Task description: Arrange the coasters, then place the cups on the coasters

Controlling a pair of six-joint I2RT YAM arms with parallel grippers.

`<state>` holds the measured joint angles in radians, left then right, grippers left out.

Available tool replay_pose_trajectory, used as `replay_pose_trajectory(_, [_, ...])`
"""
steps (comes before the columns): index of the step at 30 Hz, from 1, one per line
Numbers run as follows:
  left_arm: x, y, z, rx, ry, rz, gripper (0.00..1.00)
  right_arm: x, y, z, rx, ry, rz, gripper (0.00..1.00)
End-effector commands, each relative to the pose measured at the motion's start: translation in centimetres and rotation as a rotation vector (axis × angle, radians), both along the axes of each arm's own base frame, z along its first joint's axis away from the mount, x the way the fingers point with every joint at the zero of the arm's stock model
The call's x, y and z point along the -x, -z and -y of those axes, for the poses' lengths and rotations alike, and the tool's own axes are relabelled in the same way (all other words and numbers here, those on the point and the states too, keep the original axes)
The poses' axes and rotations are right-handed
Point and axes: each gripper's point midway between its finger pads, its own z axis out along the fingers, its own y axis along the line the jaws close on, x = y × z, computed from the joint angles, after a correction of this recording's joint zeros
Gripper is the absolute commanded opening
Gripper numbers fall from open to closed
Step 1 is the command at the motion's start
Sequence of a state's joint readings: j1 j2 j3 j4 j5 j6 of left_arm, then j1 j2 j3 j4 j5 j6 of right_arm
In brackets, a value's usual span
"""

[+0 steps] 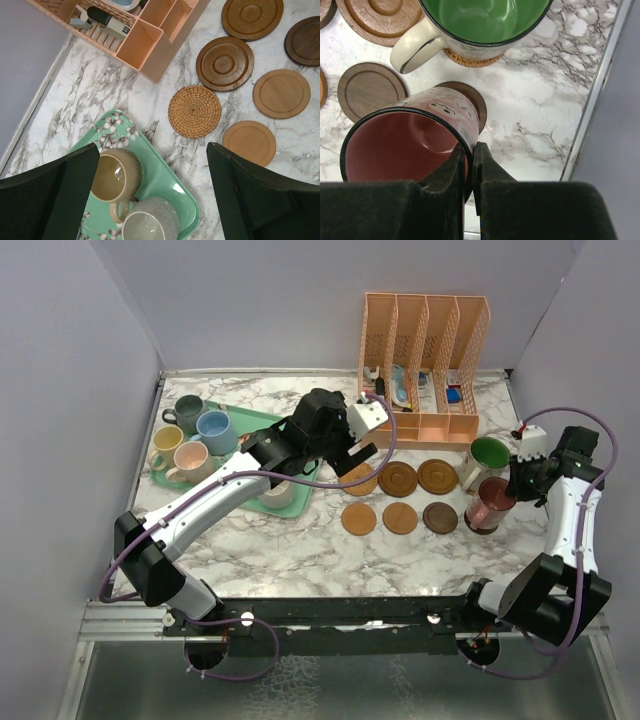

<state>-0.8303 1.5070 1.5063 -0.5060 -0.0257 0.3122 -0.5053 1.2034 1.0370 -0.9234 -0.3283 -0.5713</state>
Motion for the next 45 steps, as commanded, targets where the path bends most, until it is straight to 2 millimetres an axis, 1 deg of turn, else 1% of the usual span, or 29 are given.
replay_pose_trajectory(1, [0.5,-1.4,0.1,0.045,0.018,0.011,0.93,-3.1,-0.9,0.2,0.002,-0.067,0.121,0.01])
replay_pose_trajectory(6, [0.5,-1.3,0.0,0.044,0.023,0.01,0.94,-3.3,-0.3,0.4,0.004,-0.076,0.118,0.01])
replay_pose_trajectory(13, [0.6,-1.1,0.0,0.038,0.028,0.009,0.94,-3.0,0.7,0.8,0.019,-0.088,0.075,0.01])
replay_pose_trajectory(15, [0.6,-1.1,0.0,0.036,0.029,0.009,0.94,-2.8,0.7,1.1,0.033,-0.079,0.068,0.01])
replay_pose_trajectory(19, [0.6,-1.0,0.2,0.037,0.037,0.001,0.94,-2.7,1.0,0.9,0.016,-0.078,0.064,0.01])
replay_pose_trajectory(26, [0.6,-0.8,0.2,0.035,0.038,-0.003,0.95,-2.6,1.0,1.8,0.007,-0.015,0.052,0.01])
replay_pose_trajectory(30, [0.7,-0.7,0.3,0.035,0.045,-0.007,0.95,-2.6,1.2,1.4,-0.021,-0.027,0.057,0.01])
replay_pose_trajectory(40, [0.9,-0.6,0.5,0.039,0.058,-0.016,0.95,-2.5,1.7,2.1,-0.036,0.015,0.056,0.01])
replay_pose_trajectory(45, [1.2,-0.5,0.7,0.044,0.071,-0.027,0.95,-2.5,2.0,2.0,-0.058,0.014,0.061,0.01])
